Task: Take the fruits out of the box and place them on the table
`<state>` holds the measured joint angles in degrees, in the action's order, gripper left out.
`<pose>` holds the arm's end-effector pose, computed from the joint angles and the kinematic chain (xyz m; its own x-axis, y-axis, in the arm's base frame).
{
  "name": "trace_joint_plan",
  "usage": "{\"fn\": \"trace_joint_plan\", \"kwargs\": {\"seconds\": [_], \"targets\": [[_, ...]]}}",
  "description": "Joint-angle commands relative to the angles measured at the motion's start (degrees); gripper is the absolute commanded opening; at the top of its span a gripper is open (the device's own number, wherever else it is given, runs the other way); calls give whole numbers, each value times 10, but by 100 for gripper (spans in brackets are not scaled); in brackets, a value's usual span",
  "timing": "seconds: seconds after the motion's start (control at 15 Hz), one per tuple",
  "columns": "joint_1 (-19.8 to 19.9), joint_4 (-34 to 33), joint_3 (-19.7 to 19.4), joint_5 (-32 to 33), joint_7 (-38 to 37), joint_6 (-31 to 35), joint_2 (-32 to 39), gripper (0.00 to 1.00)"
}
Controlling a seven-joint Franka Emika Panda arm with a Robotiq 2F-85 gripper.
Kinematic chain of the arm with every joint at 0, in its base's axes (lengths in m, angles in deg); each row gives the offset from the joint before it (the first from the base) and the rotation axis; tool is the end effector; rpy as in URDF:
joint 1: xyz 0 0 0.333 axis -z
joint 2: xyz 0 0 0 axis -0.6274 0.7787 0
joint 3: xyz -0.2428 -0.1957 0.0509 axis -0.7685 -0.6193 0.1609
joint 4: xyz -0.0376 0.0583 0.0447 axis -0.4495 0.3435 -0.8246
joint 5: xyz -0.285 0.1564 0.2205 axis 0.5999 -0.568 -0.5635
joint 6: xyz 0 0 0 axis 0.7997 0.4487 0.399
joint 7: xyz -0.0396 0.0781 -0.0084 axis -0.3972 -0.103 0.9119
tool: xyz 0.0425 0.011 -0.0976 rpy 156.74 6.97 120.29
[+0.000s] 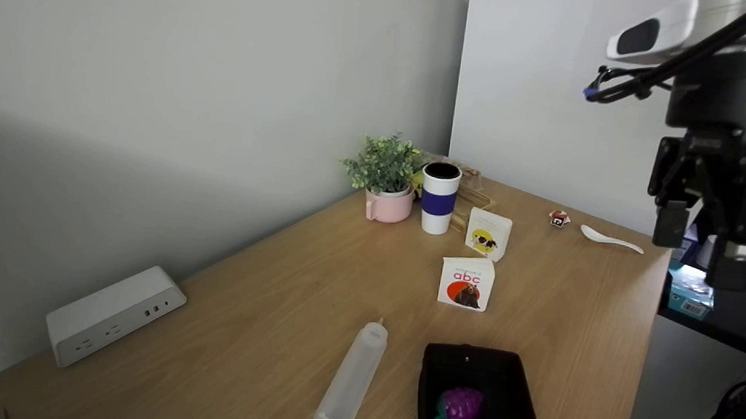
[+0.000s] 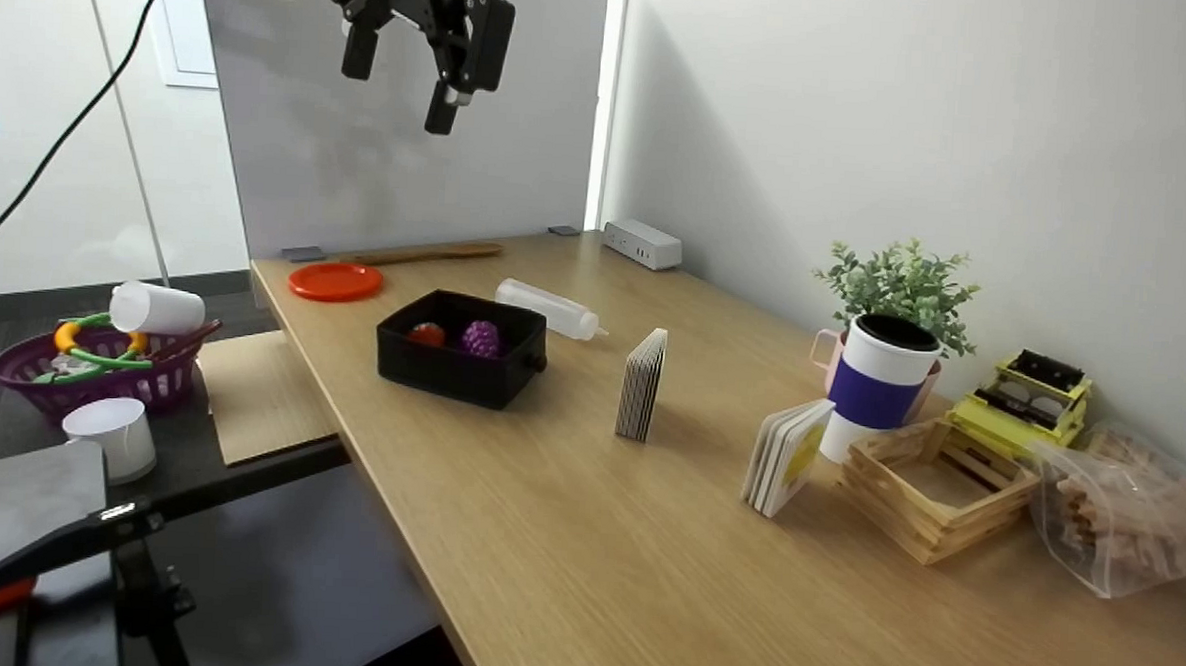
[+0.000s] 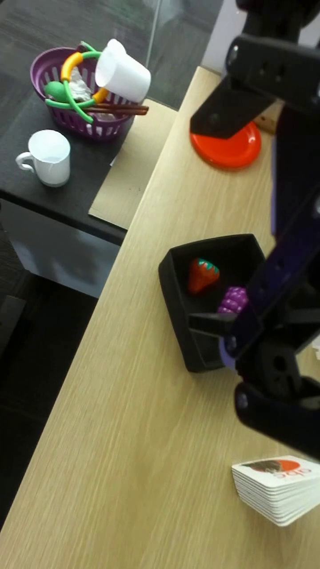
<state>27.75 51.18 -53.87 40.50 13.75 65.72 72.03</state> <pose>0.4582 0.1342 0.4139 0.9074 0.4104 -0.0907 0.3708 -0.8833 -0.2871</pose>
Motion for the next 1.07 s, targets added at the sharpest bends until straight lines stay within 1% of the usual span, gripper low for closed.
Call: {"fn": "trace_joint_plan", "kwargs": {"seconds": [0.0, 0.2, 0.4, 0.73, 1.0], "targets": [[11, -13, 12, -1, 8, -8, 19, 100], [13, -33, 14, -1, 13, -18, 47, 100], [16, -27, 12, -19, 11, 13, 50, 100], [16, -43, 16, -64, 13, 68, 99, 100], [13, -71, 32, -56, -8, 102, 161, 100]]}}
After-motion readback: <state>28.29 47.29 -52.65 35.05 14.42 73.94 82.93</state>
